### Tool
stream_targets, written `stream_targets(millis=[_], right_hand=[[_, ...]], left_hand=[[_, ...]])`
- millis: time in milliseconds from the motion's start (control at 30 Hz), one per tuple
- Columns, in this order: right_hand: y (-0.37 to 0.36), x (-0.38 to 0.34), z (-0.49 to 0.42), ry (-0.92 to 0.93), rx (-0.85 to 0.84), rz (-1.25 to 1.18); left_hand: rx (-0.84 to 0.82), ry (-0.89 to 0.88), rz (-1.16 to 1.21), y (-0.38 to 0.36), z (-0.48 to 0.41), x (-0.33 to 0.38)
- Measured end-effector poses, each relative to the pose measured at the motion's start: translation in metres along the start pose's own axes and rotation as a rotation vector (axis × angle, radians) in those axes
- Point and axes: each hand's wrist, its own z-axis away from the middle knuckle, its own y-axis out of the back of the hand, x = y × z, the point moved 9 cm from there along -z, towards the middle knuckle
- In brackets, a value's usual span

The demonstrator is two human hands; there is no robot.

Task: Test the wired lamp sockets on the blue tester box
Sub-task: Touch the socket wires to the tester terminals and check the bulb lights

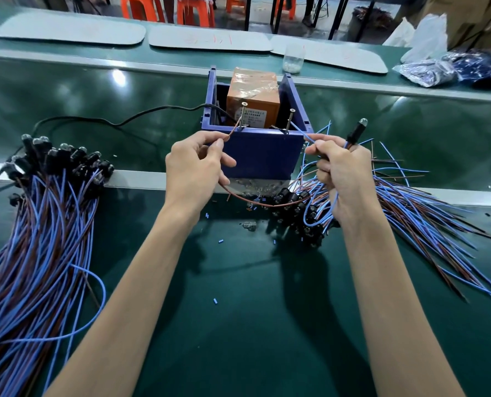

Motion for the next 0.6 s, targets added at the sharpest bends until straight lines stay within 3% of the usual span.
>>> stream_targets(millis=[600], right_hand=[[0.0031, 0.0000, -0.0026, 0.005, 0.003, 0.004]], left_hand=[[-0.022, -0.002, -0.005, 0.0001, 0.0018, 0.0008]])
